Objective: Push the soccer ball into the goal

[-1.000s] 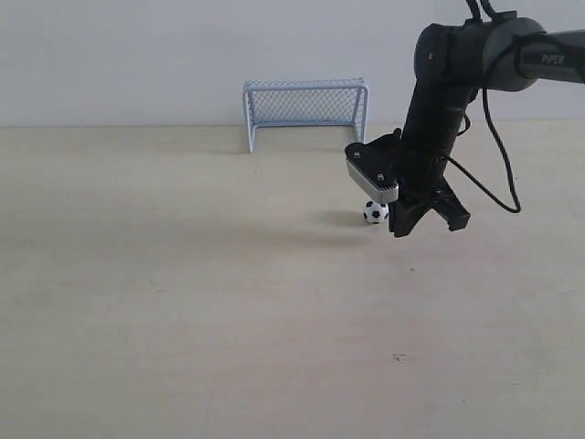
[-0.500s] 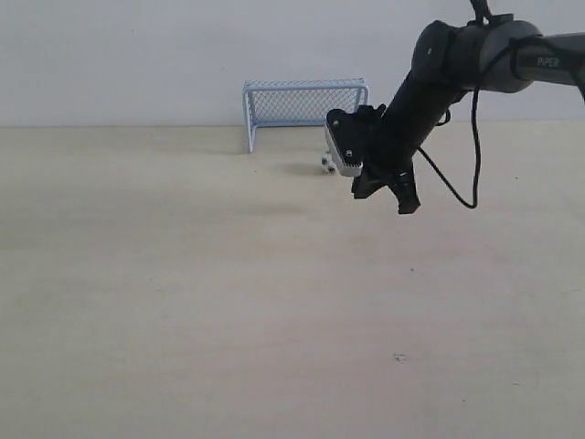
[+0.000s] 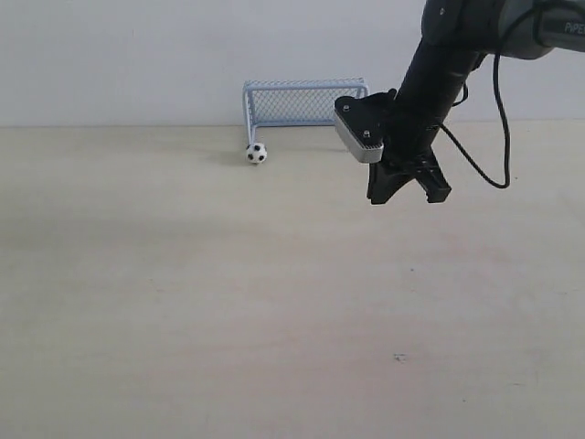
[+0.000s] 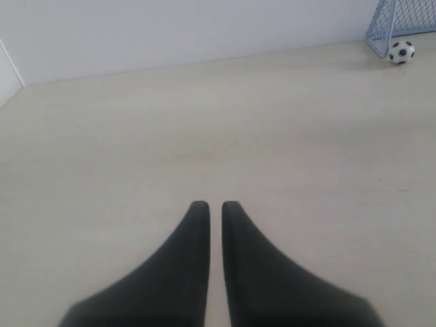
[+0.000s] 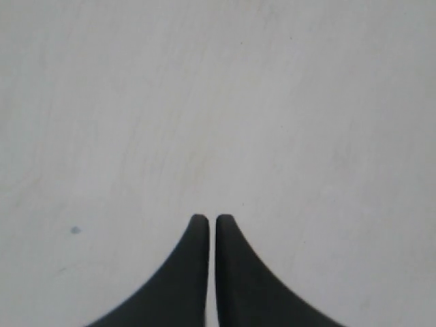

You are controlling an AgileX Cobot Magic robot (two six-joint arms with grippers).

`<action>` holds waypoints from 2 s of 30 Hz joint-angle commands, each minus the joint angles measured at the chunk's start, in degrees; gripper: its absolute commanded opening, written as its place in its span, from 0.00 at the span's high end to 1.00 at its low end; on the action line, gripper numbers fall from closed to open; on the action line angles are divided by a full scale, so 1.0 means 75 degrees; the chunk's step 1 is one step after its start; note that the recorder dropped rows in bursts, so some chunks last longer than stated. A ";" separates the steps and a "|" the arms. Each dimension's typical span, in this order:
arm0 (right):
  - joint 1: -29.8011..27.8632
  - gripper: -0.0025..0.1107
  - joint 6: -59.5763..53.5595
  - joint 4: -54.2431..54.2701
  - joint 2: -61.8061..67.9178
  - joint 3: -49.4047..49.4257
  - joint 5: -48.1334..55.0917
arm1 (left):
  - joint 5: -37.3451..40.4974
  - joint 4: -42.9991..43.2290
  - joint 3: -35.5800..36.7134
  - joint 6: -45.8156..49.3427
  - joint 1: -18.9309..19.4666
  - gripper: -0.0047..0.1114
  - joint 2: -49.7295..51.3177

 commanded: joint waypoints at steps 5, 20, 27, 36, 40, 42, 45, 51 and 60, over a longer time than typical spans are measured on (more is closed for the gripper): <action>-0.0007 0.98 0.0392 -0.0372 -0.0461 -0.0060 0.0096 | -0.0026 0.0003 -0.0033 -0.0071 -0.0061 0.91 0.0041; -0.0299 0.98 0.0550 -0.0446 -0.1429 0.1074 0.0096 | -0.0026 0.0003 -0.0033 -0.0071 -0.0061 0.91 0.0041; -0.0926 0.98 0.0726 -0.0252 -0.1639 0.1266 0.0096 | -0.0026 0.0003 -0.0033 -0.0071 -0.0061 0.91 0.0041; -0.1799 0.98 0.0858 -0.0028 -0.2025 0.1374 0.0096 | -0.0026 0.0003 -0.0033 -0.0071 -0.0061 0.91 0.0041; -0.2125 0.98 0.1093 0.0085 -0.2238 0.1502 0.0096 | -0.0026 0.0003 -0.0033 -0.0071 -0.0061 0.91 0.0041; -0.2273 0.98 0.1166 0.0197 -0.2363 0.1597 0.0096 | -0.0026 0.0003 -0.0033 -0.0071 -0.0061 0.91 0.0041; -0.2435 0.98 0.1245 0.0248 -0.2579 0.1823 0.0096 | -0.0026 0.0003 -0.0033 -0.0071 -0.0061 0.91 0.0041; -0.2774 0.98 0.1647 0.0697 -0.3041 0.2198 0.0096 | -0.0026 0.0003 -0.0033 -0.0071 -0.0061 0.91 0.0041; -0.3267 0.98 0.1998 0.1214 -0.4025 0.3052 -0.0213 | -0.0026 0.0003 -0.0033 -0.0071 -0.0061 0.91 0.0041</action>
